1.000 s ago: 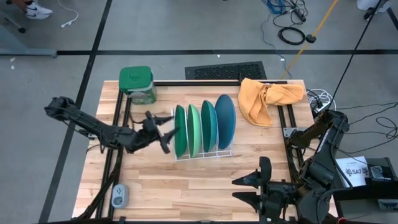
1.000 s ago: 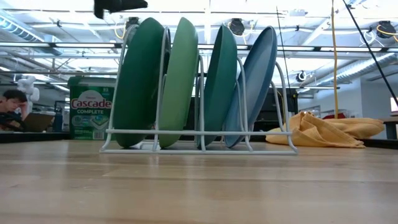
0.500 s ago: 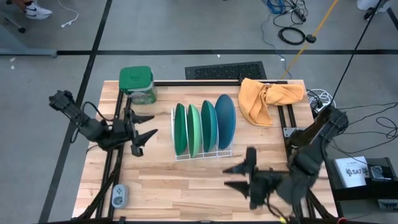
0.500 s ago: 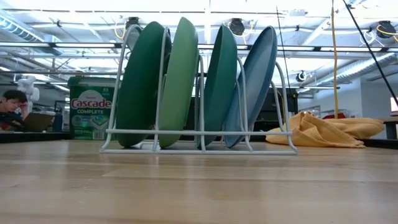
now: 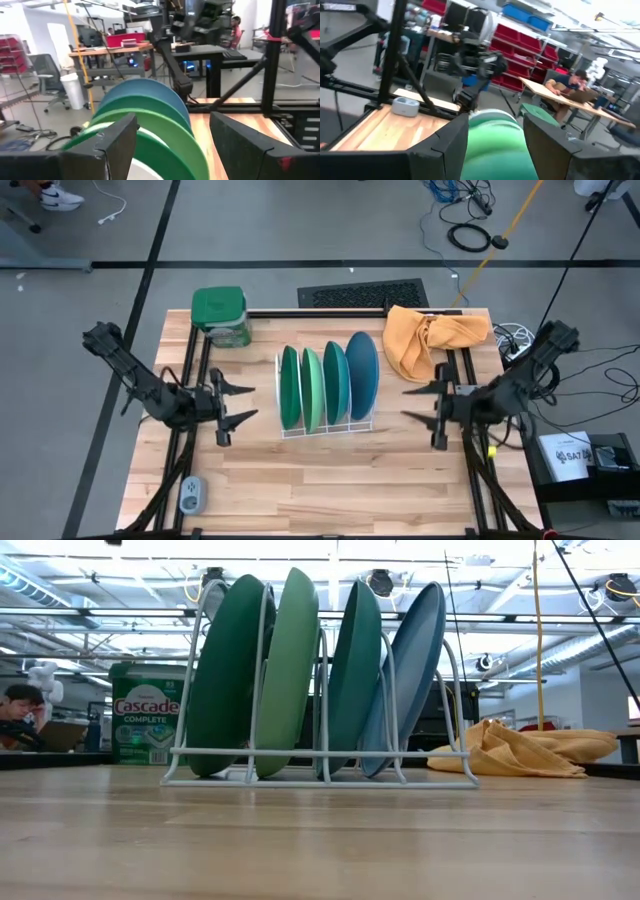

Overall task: Sort dishes
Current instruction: Return to Home Position

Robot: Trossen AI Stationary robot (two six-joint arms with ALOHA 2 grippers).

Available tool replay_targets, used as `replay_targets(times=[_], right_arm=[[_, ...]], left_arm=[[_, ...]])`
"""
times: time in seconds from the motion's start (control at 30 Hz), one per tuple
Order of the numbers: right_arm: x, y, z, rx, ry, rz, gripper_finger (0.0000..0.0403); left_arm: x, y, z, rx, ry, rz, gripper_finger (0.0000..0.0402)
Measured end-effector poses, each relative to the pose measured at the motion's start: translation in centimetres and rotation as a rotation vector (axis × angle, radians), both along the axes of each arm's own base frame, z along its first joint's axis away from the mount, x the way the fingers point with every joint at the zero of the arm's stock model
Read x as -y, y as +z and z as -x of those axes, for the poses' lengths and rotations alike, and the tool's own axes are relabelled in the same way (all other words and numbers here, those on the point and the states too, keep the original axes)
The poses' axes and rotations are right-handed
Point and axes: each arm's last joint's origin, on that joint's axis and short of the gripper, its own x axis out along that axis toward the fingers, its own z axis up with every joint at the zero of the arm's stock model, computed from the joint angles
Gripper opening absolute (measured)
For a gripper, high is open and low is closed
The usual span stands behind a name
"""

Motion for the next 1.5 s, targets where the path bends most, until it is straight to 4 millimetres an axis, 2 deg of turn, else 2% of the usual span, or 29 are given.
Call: replay_targets(times=[0.23, 0.43, 0.6, 0.73, 0.87, 1.0, 1.23, 1.5], right_arm=[[3.2, -5.5, 3.2, 0.088, -0.058, -0.079, 0.0183], [4.6, -10.5, 4.5, 0.158, -0.059, -0.141, 0.0177], [5.5, -13.6, 5.2, 0.274, -0.049, -0.213, 0.0144], [5.7, -14.2, 5.3, 0.265, -0.04, -0.221, 0.012], [5.4, -15.5, 5.0, 0.154, -0.032, -0.222, 0.0102], [5.4, -15.9, 4.9, 0.117, -0.027, -0.24, 0.008], [5.3, -17.2, 5.0, 0.01, 0.009, -0.254, 0.0007], [5.8, -18.1, 5.5, -0.051, -0.045, -0.33, 0.0002]], left_arm=[[-0.4, -4.4, 0.4, 0.062, -0.004, 0.044, 0.0248], [-1.8, -9.0, 1.0, 0.062, 0.038, 0.102, 0.0247], [-3.0, -11.8, 1.2, 0.026, 0.076, 0.167, 0.0221], [-3.1, -12.1, 1.0, -0.011, 0.047, 0.139, 0.0187], [-3.2, -12.0, 1.1, -0.016, 0.047, 0.07, 0.015], [-3.3, -11.7, 1.3, -0.004, 0.047, 0.035, 0.0107], [-3.9, -12.0, 2.2, -0.062, 0.066, -0.003, 0.0009], [-4.7, -12.6, 3.5, -0.123, 0.075, -0.029, 0.0002]])
